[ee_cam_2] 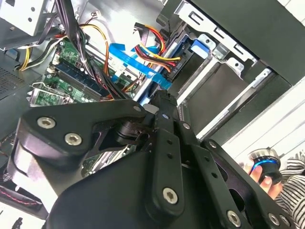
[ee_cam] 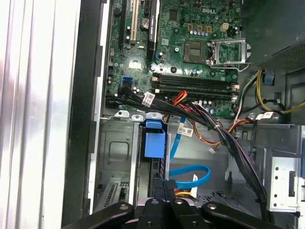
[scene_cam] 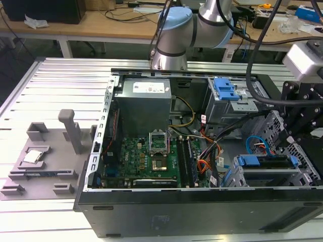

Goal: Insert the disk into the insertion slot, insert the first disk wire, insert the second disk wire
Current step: 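Insert the second disk wire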

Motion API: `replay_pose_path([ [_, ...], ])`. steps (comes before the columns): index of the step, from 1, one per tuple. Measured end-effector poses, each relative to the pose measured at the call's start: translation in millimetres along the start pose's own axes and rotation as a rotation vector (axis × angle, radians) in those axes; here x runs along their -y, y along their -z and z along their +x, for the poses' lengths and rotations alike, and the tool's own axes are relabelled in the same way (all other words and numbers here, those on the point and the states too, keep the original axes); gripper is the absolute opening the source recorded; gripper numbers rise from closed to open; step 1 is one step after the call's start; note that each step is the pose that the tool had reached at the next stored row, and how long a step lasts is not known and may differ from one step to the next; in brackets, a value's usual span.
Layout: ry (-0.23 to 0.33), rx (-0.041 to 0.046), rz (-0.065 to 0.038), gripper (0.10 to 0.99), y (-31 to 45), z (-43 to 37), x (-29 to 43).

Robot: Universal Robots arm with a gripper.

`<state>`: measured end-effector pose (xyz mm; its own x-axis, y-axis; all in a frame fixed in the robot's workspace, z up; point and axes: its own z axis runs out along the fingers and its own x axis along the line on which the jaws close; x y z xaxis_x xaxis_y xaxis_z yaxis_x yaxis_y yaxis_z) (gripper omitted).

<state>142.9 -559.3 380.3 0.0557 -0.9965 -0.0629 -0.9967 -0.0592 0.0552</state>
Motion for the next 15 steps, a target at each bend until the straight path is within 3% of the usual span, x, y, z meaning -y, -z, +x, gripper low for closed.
replay_pose_path([
  [7,0.000,-0.0001,0.000,0.106,18.4,-1.2,-1.0],
  [15,0.000,0.0000,0.000,0.106,19.1,-1.2,-1.1],
])
